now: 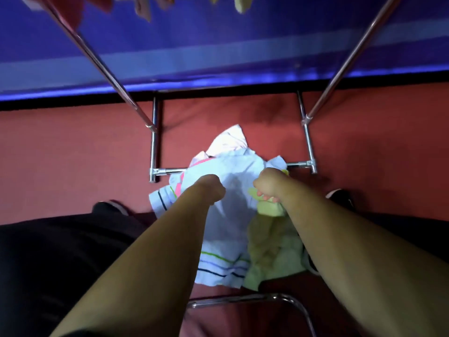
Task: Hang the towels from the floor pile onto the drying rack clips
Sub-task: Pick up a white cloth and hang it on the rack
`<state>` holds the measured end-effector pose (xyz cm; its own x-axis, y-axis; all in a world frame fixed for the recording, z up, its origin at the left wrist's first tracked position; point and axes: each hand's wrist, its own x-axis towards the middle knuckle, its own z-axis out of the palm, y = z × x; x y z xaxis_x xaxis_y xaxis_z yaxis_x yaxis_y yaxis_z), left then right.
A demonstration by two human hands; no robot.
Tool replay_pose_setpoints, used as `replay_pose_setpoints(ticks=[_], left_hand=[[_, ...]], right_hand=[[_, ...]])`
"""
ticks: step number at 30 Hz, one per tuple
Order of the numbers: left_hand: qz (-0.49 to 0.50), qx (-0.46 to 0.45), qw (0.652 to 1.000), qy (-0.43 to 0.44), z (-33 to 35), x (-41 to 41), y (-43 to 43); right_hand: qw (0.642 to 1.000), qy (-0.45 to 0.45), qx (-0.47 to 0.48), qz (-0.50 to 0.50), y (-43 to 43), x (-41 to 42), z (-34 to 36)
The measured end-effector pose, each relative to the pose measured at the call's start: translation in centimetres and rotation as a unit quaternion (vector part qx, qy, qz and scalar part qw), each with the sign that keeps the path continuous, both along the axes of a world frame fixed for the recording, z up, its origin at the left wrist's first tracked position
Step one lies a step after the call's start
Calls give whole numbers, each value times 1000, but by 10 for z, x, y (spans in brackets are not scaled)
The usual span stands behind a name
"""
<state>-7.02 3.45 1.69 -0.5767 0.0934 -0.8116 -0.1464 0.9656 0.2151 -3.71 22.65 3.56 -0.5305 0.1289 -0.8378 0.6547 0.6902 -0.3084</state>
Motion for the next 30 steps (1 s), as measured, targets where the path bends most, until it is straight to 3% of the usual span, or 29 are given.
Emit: replay_pose_setpoints(ticks=[3, 5, 8, 10, 13, 19, 24, 30], left_hand=[[-62, 5, 998, -2, -32, 26, 4], [-48, 22, 998, -34, -51, 44, 5], [-32, 39, 996, -73, -79, 66, -2], [-17, 34, 997, -74, -88, 74, -5], [1, 36, 999, -15, -93, 73, -4], [-22, 24, 999, 31, -98, 48, 0], [32, 11, 995, 96, -107, 52, -7], [15, 92, 983, 161, -97, 42, -6]], right_hand=[[996, -35, 42, 67, 1, 12, -28], [993, -53, 71, 76, 7, 19, -51], [991, -9, 128, 44, 26, 24, -126], [983, 6, 168, 67, 15, 26, -106], [980, -83, 97, 156, -2, 24, -71], [983, -110, 68, 131, -12, 35, -90], [984, -97, 54, 141, -22, 36, -100], [988, -11, 20, 155, -31, 31, -101]])
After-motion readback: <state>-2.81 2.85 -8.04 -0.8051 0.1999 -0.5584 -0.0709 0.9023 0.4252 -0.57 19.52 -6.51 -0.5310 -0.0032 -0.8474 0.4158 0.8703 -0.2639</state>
